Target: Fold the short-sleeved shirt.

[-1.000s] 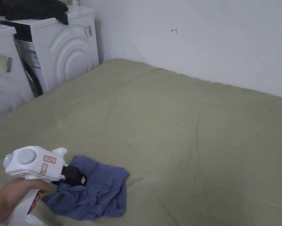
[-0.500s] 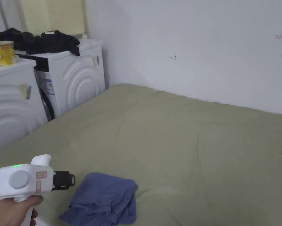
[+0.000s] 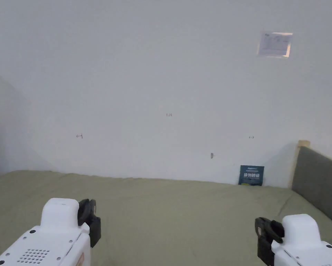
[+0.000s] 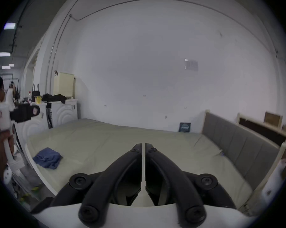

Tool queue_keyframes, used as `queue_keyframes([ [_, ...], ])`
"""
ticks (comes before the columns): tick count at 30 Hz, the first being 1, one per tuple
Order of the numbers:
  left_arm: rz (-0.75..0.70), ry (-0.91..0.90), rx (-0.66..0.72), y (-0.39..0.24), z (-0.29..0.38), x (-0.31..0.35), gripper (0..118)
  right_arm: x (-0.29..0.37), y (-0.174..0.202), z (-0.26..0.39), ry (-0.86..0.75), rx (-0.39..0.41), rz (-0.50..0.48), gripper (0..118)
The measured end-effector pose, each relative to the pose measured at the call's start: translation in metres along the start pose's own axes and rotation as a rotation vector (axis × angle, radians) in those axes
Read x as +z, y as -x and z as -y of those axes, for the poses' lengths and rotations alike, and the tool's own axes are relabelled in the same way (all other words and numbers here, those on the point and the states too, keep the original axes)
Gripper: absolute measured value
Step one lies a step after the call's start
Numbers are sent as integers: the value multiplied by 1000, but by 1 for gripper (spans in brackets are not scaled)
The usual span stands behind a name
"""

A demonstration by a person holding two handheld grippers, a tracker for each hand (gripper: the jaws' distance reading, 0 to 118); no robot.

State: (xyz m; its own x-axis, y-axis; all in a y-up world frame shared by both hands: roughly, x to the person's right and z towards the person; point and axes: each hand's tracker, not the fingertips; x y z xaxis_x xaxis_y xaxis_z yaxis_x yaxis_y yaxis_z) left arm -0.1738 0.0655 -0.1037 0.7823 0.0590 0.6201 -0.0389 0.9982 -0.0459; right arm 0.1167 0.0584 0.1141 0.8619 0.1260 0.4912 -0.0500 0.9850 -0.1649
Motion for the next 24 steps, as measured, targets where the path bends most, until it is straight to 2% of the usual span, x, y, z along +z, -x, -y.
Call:
queue_keyframes([
  [2,8,-1,-8,-14,-7,14,9,18,0,0,-43,-1,80,4],
  [3,-1,-33,-29,-22,-8,26,9,24,-2,1,-58,-53,76,4],
  [5,-21,-51,-58,-27,-5,41,9,27,-6,2,-45,-166,-16,4],
  [6,-21,-38,-67,-28,-5,45,9,28,-5,2,-32,-179,-34,4],
  [9,25,-29,-67,-32,-2,58,9,27,1,3,-59,-82,56,4],
  [13,38,-38,-66,-31,-3,56,9,27,-1,-5,-73,-119,40,4],
  [17,30,-37,-63,-26,-3,54,9,32,-2,-10,-88,-83,57,4],
  [24,40,-38,-73,-34,-6,53,9,32,1,-9,-85,-90,41,7],
])
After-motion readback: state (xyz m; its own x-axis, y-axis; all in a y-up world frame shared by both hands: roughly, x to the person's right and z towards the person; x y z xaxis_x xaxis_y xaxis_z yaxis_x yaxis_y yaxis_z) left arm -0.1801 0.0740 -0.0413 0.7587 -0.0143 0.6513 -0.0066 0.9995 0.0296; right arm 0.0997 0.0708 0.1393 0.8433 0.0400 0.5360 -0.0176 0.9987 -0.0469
